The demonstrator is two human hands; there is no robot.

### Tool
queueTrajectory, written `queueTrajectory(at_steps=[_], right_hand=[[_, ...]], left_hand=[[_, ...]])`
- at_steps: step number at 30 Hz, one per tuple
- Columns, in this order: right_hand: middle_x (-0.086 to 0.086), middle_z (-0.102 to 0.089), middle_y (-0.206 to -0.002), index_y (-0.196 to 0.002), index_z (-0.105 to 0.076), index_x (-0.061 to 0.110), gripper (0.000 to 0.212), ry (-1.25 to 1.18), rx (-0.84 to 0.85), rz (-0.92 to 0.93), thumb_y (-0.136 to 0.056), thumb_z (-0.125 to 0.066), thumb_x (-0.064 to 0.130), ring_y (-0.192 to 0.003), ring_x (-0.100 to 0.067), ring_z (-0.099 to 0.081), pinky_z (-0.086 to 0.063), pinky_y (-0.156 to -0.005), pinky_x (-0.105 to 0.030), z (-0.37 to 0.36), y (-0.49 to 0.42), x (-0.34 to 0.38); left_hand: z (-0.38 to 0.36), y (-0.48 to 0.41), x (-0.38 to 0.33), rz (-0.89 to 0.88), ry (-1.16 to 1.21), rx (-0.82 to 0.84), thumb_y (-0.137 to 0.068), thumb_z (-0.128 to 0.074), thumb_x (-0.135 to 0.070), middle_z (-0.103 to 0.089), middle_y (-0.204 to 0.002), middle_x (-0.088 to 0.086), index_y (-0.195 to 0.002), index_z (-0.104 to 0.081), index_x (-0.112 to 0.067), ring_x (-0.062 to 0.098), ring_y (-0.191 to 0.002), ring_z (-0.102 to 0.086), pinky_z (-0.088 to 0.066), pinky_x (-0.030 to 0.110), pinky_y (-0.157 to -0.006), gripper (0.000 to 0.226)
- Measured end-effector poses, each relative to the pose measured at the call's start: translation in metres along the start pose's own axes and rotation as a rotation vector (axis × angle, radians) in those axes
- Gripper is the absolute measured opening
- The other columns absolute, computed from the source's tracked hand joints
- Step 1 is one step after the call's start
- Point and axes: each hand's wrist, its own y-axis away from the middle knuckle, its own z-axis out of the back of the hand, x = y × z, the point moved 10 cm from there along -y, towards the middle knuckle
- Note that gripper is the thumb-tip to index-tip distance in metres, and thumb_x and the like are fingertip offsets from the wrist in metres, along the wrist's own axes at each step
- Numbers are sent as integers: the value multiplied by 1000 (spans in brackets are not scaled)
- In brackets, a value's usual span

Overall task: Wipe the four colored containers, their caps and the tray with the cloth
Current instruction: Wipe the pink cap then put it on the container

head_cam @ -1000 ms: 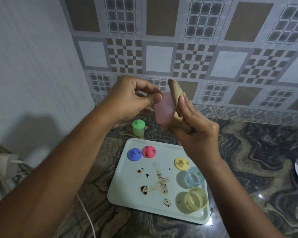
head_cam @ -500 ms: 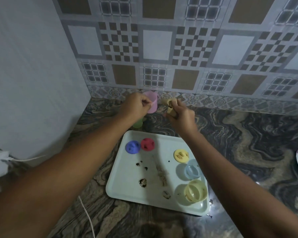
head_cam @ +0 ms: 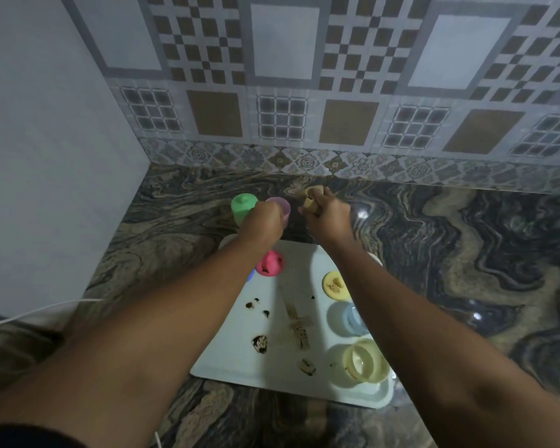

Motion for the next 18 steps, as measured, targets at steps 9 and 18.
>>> queueTrajectory(at_steps=[9, 18], right_hand=[[-14, -65, -119, -123, -70, 9, 35, -18, 22, -1, -89, -74, 17, -104, -35, -66, -52, -83, -35, -17, 6, 6], [-16, -68, -133, -132, -69, 6, 45, -102, -9, -86, -90, -77, 18, -122, -34, -64, -46, -102, -32, -4, 31, 6]], left_hand=[[-8, -7, 21, 33, -26, -14, -96, -55, -15, -71, -98, 21, -100, -72, -2, 39, -93, -67, -45, 33, -66, 22], [49, 24, 4, -133, 21, -214, -90, -65, -28, -72, -111, 9, -113, -72, -22, 32, -100, -66, -55, 38, -75, 25]])
